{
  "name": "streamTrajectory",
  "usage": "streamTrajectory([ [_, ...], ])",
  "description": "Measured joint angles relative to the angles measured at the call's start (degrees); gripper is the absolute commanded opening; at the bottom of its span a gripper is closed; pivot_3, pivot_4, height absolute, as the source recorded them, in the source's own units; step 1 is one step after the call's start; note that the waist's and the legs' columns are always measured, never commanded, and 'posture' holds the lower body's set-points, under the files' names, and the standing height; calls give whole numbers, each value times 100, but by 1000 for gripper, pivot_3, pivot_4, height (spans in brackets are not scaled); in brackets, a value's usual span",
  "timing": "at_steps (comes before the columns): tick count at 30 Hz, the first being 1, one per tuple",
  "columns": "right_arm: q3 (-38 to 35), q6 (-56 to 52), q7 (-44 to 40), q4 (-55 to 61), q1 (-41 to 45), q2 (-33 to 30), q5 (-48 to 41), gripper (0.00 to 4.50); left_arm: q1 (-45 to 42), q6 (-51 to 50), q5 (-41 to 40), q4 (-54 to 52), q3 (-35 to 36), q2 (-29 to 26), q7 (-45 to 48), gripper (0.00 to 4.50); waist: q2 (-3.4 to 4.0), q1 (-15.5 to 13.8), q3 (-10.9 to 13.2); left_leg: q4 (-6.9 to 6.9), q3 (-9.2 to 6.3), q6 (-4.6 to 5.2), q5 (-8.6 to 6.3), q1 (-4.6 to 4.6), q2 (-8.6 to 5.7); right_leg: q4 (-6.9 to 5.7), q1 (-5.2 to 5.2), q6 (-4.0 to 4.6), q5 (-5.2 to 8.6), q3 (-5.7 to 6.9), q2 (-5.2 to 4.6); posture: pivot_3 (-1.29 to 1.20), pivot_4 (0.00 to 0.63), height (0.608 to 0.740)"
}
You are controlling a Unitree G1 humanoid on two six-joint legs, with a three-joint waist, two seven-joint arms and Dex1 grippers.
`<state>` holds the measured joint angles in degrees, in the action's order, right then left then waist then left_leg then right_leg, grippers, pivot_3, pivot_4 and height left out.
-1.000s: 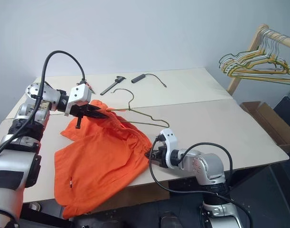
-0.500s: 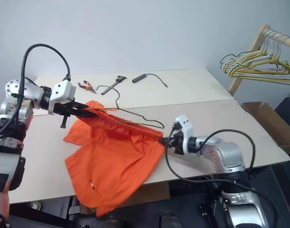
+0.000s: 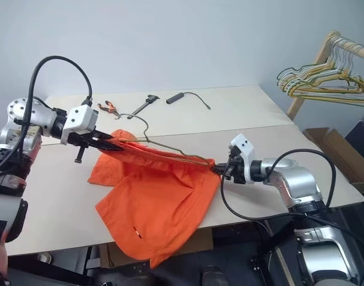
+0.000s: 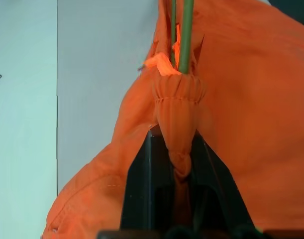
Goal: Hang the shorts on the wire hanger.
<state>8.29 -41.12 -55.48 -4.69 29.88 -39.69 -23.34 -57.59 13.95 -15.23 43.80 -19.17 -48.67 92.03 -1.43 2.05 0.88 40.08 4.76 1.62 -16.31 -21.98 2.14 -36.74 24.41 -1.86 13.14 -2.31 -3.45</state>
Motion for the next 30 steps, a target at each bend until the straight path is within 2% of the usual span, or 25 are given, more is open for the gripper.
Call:
streamTrajectory([
  [7,71,407,-72,190,-246,-142,236,35,1,3,204,155,284,292,-34,0,-1,-34,0,6,6,1,-1,3,0,-4,-1,0,0,-2,1,2,0,740],
  [17,69,643,-37,344,-306,-150,288,35,3,234,968,468,283,303,-264,0,-2,-33,1,8,6,2,-1,1,0,-2,-1,1,0,-1,1,-3,0,740],
  [23,74,1624,31,831,-318,-465,918,35,-1,297,1067,480,387,395,-390,0,-1,-66,1,9,8,3,-2,-1,0,-3,2,0,0,-2,0,-8,0,740],
  [30,324,2269,19,1317,393,-647,1774,35,-14,346,1229,451,468,485,-597,0,-1,-55,2,9,11,3,-2,0,1,-3,3,0,0,-2,1,-15,0,740],
])
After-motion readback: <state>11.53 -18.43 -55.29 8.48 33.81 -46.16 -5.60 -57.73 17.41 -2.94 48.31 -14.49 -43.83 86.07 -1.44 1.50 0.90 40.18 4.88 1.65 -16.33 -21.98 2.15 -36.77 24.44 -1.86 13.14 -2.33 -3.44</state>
